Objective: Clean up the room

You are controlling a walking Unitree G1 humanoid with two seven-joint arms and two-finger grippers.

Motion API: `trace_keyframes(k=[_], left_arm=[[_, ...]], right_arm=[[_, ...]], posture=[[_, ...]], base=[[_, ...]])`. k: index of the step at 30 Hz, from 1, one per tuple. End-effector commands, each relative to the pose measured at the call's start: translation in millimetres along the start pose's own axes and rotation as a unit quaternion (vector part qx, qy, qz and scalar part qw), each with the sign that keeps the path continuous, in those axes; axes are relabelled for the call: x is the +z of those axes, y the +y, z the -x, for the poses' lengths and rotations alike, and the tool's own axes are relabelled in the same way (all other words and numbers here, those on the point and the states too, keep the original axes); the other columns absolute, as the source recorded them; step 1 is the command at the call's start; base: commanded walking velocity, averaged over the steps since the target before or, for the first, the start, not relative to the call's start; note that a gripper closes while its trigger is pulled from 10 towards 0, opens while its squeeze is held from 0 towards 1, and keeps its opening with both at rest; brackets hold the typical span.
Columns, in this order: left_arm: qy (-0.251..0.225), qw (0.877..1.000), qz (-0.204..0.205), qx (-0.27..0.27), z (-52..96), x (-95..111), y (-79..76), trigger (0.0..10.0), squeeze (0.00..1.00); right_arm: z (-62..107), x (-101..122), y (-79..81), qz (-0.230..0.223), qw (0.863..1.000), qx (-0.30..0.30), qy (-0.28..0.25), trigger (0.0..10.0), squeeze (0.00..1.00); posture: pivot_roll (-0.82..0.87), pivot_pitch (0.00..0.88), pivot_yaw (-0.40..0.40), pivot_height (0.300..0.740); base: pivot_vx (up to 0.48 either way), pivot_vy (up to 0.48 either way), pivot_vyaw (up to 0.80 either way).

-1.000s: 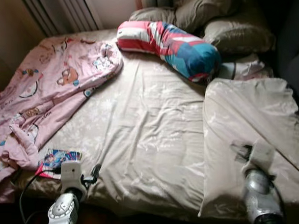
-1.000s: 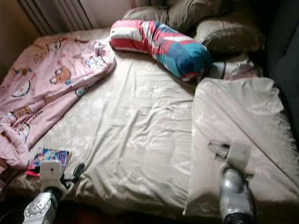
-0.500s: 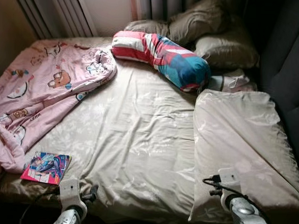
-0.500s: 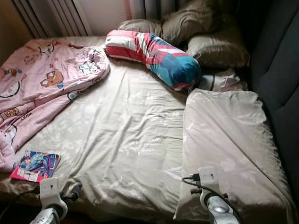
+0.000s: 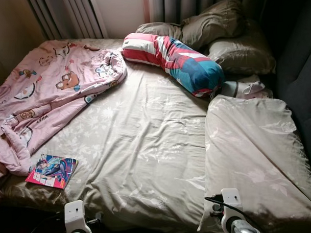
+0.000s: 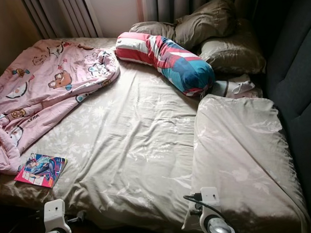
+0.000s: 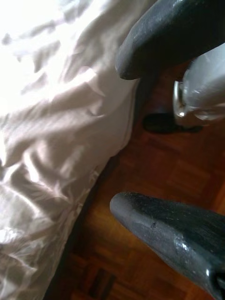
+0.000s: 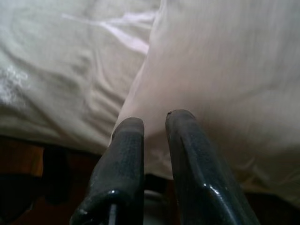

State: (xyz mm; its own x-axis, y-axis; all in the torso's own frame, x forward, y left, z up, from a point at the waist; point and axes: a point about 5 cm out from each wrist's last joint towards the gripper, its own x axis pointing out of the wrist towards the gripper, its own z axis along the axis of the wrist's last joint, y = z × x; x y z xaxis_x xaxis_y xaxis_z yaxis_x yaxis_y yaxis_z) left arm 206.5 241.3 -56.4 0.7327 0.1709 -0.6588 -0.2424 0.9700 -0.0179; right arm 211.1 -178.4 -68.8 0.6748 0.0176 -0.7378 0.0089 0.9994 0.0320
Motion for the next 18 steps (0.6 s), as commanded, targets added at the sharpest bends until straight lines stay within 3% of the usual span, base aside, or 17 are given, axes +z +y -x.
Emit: trace_keyframes(k=[1,11,18], left_arm=[[0.033,0.999,-0.003,0.008,3.9,-13.9,5.7,10.0,0.00],[0.046,0.999,-0.003,0.010,5.1,-17.2,9.8,10.0,0.00],[0.046,0.999,-0.004,0.011,4.8,-16.7,9.0,10.0,0.00]], right_arm=[[2.2,-11.6,2.0,-0.007,1.000,0.002,0.018,10.0,0.00],[7.6,-29.6,-7.9,-0.059,0.996,-0.045,0.043,10.0,0.00],[10.6,-39.0,-8.6,-0.042,0.997,-0.036,0.057,10.0,0.00]], posture=[[-0.06,0.111,0.057,0.740],[-0.07,0.113,0.065,0.740],[-0.07,0.107,0.059,0.740]], base=[[0.000,0.270,0.00],[0.000,0.269,0.00],[0.000,0.271,0.00]])
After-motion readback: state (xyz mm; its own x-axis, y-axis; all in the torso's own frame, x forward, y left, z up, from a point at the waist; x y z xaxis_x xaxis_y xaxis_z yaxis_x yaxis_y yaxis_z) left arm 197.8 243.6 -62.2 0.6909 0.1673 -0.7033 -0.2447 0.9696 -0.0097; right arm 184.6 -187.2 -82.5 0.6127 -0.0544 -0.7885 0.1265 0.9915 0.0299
